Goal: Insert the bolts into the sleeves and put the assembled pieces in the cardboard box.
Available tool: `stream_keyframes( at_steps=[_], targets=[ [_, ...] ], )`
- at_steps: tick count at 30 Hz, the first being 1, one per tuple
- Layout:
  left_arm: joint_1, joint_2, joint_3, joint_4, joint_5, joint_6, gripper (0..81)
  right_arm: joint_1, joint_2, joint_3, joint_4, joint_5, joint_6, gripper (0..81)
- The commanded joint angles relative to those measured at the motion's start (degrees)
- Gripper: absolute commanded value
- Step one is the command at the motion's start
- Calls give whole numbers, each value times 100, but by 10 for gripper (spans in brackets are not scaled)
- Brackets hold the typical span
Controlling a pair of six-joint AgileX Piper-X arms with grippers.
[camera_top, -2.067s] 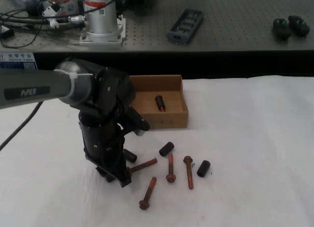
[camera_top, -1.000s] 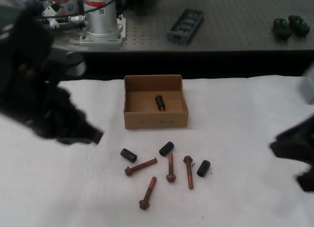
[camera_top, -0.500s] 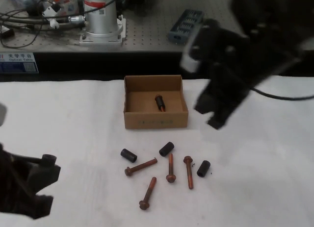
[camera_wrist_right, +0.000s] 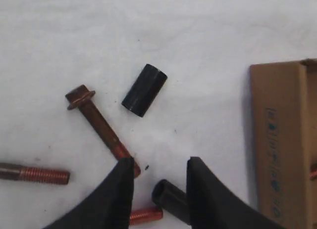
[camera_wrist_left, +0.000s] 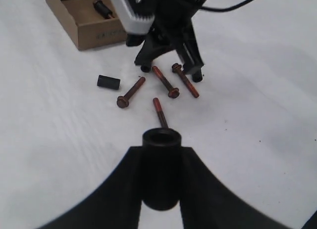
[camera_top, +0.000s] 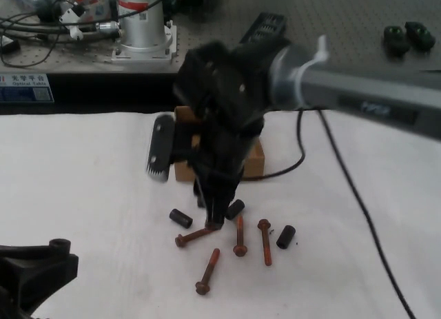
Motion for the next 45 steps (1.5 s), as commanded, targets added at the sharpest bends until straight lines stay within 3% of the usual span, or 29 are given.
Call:
stream_keyframes(
  at_steps=[1, 10, 33, 37, 42, 45],
  targets=[
    [7, -130, -8, -29, 75, -83, 6, 27, 16, -89, 54, -28, -44, 300],
    [7, -156, 85, 9, 75, -83, 6, 244, 110, -76, 28, -173, -44, 276],
    [7, -156, 270, 1, 75, -83, 6, 244, 555, -61, -233, -272, -86, 264],
    [7, -156, 270, 1, 75, -83, 6, 244, 566, -61, -203, -272, 32, 199],
    [7, -156, 270, 1, 75, -83, 6, 256, 566, -61, -216, -272, 728, 10],
    [7, -156, 270, 1, 75, -83, 6, 284, 500, -61, -216, -272, 1394, 38]
  ],
)
